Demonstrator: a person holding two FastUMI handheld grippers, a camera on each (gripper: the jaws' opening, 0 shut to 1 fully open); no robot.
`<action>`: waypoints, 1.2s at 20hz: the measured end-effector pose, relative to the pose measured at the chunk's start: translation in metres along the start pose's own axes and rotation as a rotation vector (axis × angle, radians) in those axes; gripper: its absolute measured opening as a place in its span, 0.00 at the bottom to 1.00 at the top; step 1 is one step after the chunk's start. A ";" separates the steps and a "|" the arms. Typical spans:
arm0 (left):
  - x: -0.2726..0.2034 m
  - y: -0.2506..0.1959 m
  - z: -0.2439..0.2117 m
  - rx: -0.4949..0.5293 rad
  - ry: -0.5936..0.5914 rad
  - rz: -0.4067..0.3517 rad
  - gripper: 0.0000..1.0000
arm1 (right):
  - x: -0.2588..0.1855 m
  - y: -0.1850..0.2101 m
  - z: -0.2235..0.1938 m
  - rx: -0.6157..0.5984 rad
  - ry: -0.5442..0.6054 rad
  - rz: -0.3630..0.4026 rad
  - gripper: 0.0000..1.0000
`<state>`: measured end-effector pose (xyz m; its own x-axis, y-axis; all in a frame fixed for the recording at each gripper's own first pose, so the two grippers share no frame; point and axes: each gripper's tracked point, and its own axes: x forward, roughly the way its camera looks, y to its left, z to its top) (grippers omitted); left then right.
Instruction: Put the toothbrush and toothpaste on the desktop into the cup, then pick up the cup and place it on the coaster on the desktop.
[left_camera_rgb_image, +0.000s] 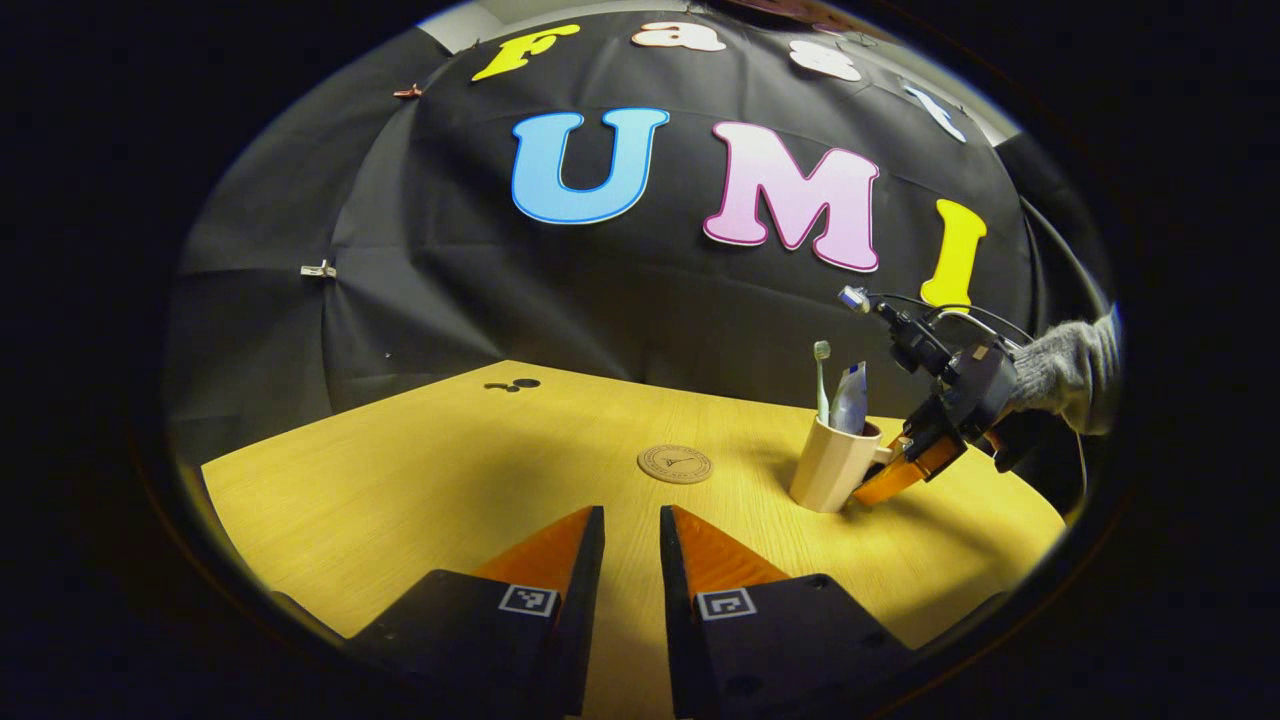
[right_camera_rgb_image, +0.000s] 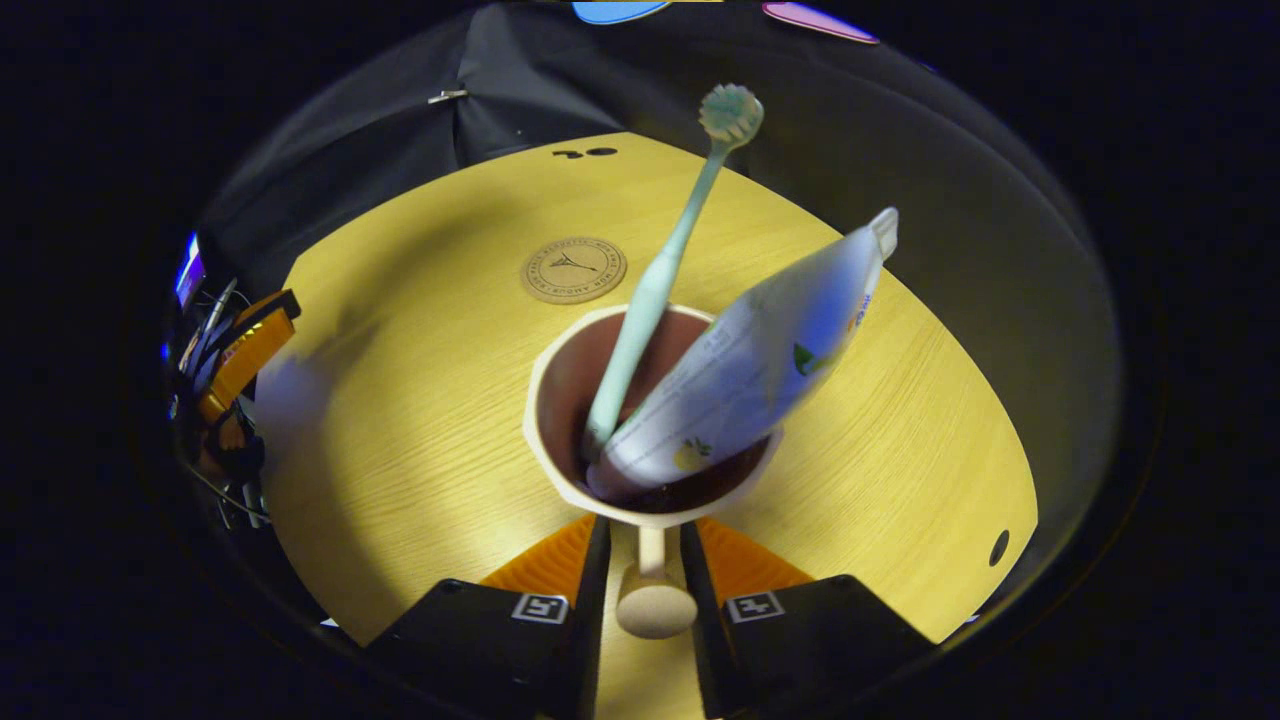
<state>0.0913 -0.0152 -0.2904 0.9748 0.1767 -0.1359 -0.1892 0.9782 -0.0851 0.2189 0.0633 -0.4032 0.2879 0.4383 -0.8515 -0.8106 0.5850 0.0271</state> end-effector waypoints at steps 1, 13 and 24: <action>-0.001 0.000 -0.002 0.005 0.002 0.000 0.36 | -0.004 0.000 0.000 0.013 0.001 0.005 0.27; 0.001 0.003 0.002 0.015 -0.007 -0.015 0.38 | -0.018 -0.001 0.028 -0.002 -0.088 -0.031 0.25; -0.019 0.037 0.008 0.021 -0.003 0.005 0.35 | 0.005 0.049 0.113 -0.009 -0.157 0.027 0.22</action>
<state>0.0668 0.0188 -0.2836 0.9743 0.1814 -0.1334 -0.1911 0.9795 -0.0634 0.2385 0.1709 -0.3469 0.3415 0.5556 -0.7581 -0.8234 0.5657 0.0437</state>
